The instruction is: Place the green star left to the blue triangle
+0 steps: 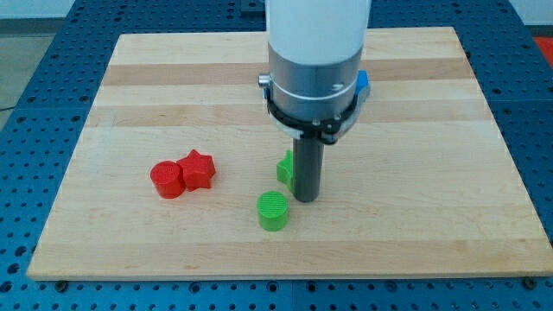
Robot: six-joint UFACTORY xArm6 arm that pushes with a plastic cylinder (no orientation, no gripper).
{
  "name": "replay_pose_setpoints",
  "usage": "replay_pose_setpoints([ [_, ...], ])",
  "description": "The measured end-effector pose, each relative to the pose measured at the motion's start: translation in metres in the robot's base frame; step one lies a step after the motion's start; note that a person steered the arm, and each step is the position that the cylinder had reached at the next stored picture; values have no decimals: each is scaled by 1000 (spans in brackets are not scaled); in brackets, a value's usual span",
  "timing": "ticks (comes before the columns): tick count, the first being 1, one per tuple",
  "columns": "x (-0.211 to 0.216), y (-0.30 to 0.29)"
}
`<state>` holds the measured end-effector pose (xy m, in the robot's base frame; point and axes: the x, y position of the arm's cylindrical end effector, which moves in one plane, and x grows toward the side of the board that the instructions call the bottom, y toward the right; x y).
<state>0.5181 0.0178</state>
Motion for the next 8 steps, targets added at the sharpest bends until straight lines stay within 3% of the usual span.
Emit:
replay_pose_setpoints([
  [3, -66, -46],
  [8, -115, -81],
])
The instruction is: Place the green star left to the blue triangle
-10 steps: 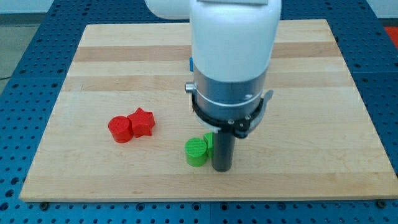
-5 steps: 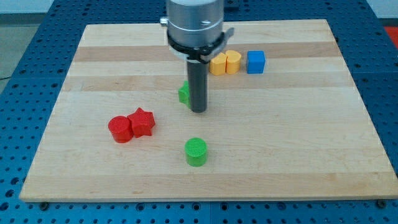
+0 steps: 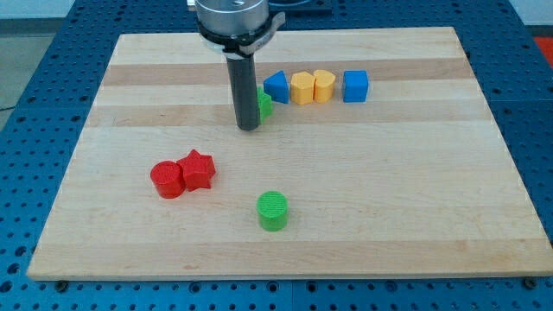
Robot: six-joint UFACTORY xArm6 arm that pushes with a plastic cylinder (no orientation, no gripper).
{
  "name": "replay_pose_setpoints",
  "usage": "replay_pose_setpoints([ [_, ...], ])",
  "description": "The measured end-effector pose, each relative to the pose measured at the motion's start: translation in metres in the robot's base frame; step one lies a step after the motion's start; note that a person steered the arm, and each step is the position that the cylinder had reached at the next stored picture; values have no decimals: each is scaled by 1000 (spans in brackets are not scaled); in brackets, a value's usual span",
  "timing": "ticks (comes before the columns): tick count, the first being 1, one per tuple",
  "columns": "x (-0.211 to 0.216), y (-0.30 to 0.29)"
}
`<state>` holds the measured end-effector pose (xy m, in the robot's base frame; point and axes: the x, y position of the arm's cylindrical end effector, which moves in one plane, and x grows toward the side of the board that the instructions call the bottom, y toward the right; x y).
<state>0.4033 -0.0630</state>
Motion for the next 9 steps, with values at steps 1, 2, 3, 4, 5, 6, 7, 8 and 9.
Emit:
replay_pose_setpoints([
  [1, -16, -14],
  [2, -32, -33],
  [3, -17, -35],
  [4, 23, -20],
  [5, 18, 0],
  [6, 1, 0],
  [7, -7, 0],
  [8, -18, -2],
  [9, -33, -6],
])
